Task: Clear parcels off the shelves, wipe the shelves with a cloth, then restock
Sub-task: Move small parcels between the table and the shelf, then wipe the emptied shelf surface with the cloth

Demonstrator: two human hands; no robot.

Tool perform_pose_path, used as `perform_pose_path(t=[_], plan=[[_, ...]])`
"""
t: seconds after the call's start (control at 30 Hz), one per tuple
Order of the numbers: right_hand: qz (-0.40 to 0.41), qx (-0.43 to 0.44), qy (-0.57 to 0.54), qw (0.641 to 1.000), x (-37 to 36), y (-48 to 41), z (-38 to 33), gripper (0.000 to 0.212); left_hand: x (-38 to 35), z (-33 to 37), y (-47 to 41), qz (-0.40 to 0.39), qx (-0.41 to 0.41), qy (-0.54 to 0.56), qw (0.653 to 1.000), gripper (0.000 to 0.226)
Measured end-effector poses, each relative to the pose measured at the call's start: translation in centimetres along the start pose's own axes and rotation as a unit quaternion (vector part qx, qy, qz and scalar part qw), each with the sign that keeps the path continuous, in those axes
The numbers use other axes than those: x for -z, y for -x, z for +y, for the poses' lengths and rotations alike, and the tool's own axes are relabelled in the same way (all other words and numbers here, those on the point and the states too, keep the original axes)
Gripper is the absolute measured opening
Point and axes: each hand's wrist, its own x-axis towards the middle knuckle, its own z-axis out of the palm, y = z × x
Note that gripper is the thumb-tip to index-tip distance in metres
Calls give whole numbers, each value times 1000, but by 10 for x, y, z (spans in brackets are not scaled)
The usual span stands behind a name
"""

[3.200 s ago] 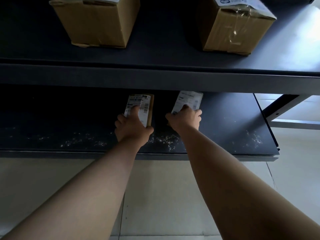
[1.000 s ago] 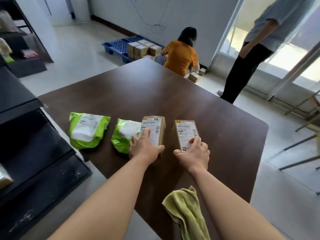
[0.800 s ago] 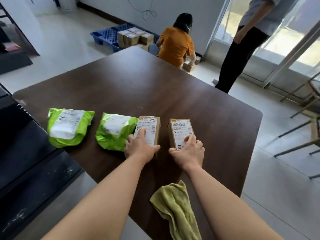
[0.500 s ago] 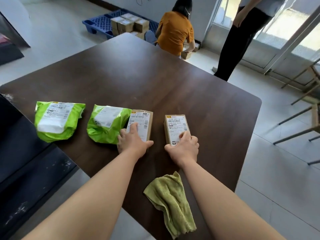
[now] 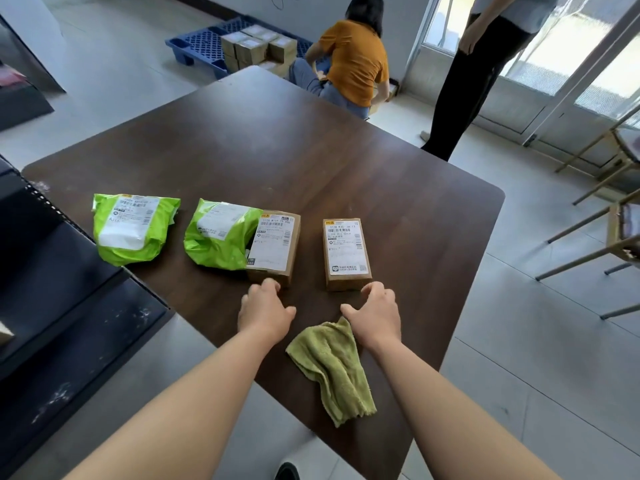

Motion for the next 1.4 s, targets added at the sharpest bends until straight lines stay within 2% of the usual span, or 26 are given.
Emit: perform_pose_path(t=[0.17,0.33,0.57,0.67,0.8,0.87,1.0,1.17,1.3,1.4], plan=[[-93,0,8,996,-16,22,17,37,-24,-20,31,-91,39,38,994,48],[-126,-12,-20,992,-32,34,20,46,-39,-30,41,-111,49,40,992,42],[-142,-28,-1,989,-45,40,18,56,-43,-47,48,-112,46,72,990,3],[-154,-18,36,987,-44,38,16,44,-43,-49,50,-100,40,114,988,4],[-153,4,73,986,-44,40,10,24,-40,-48,54,-110,45,179,977,30],[-149,20,68,986,-44,42,5,22,-36,-50,56,-99,52,180,977,28],[-149,68,12,987,-42,47,-18,18,-11,-64,62,-82,44,191,977,15],[-174,125,-51,975,-38,62,-68,16,48,-89,68,-63,18,196,978,18],[-204,153,-86,963,-38,82,-124,16,106,-119,83,-80,33,217,972,28],[-244,167,-119,948,-43,108,-168,15,147,-154,102,-68,42,214,974,18]])
